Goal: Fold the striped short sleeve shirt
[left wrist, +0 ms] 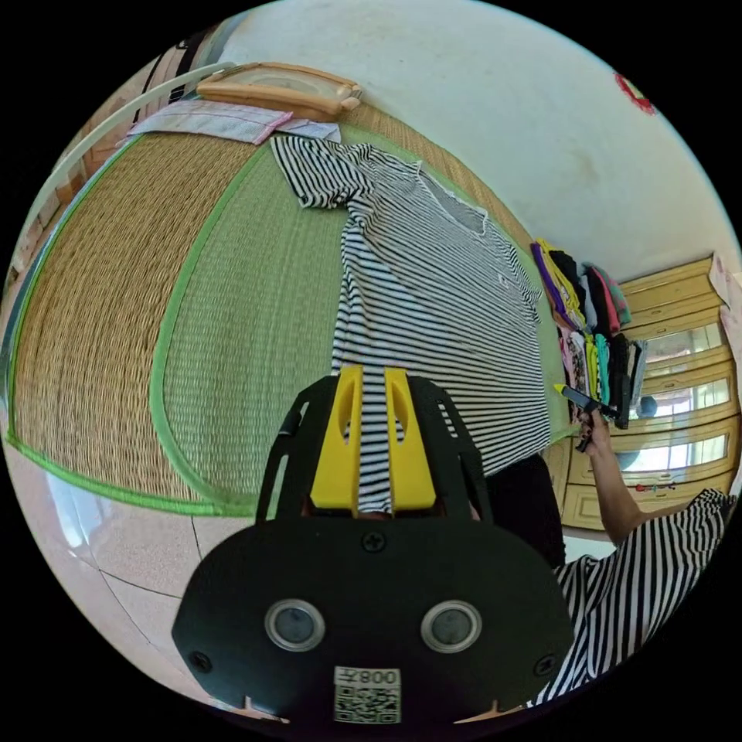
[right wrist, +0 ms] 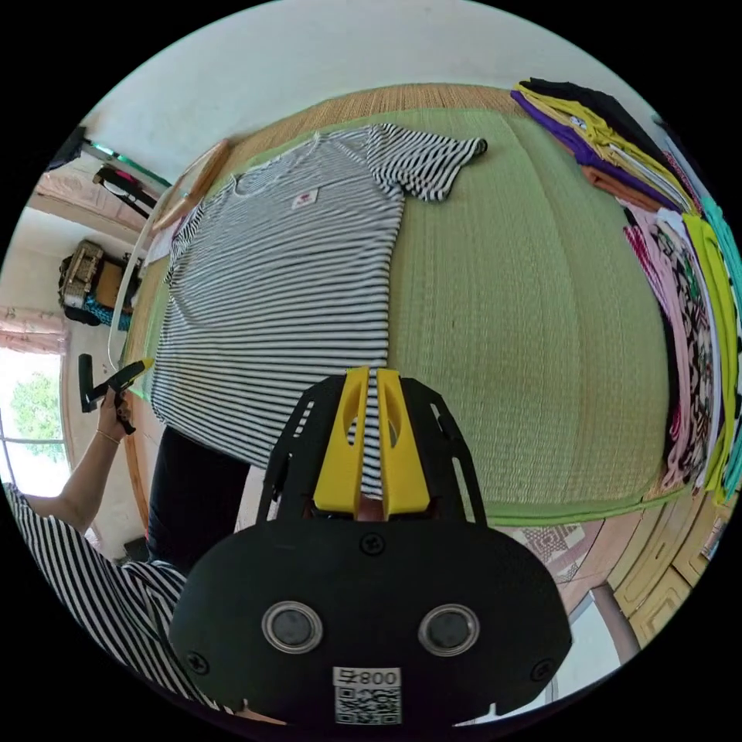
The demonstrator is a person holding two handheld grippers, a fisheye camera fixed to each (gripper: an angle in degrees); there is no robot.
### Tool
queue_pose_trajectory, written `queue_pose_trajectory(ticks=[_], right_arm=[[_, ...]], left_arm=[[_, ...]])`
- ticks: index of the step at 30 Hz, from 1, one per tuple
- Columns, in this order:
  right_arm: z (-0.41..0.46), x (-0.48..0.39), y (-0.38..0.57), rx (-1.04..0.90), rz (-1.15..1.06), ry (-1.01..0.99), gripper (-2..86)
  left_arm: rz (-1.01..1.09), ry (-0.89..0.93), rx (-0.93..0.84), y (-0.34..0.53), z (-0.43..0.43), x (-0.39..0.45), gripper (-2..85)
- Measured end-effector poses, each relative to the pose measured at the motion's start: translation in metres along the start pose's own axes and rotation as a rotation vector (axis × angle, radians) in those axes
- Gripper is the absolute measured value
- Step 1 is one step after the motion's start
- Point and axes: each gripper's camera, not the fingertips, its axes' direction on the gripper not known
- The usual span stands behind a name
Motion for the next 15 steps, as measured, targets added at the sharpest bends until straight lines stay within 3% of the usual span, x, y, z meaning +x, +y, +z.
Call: queue_pose_trajectory(ticks=[2, 9, 15], right_arm=[[0.021, -0.005, 0.023, -0.091, -0.002, 0.04, 0.6], [0.026, -0.025, 0.036, -0.057, -0.051, 0.13, 0.5], [0.018, -0.004, 0.042, -0.016, 0.031, 0.007, 0.2]], left_arm=[[-0.008, -0.056, -0.049, 0.007, 0.0, 0.009, 3.5], [-0.005, -0.052, -0.061, -0.015, -0.031, 0.058, 0.7], [-0.005, -0.004, 0.066, -0.038, -0.078, 0.123, 0.3]])
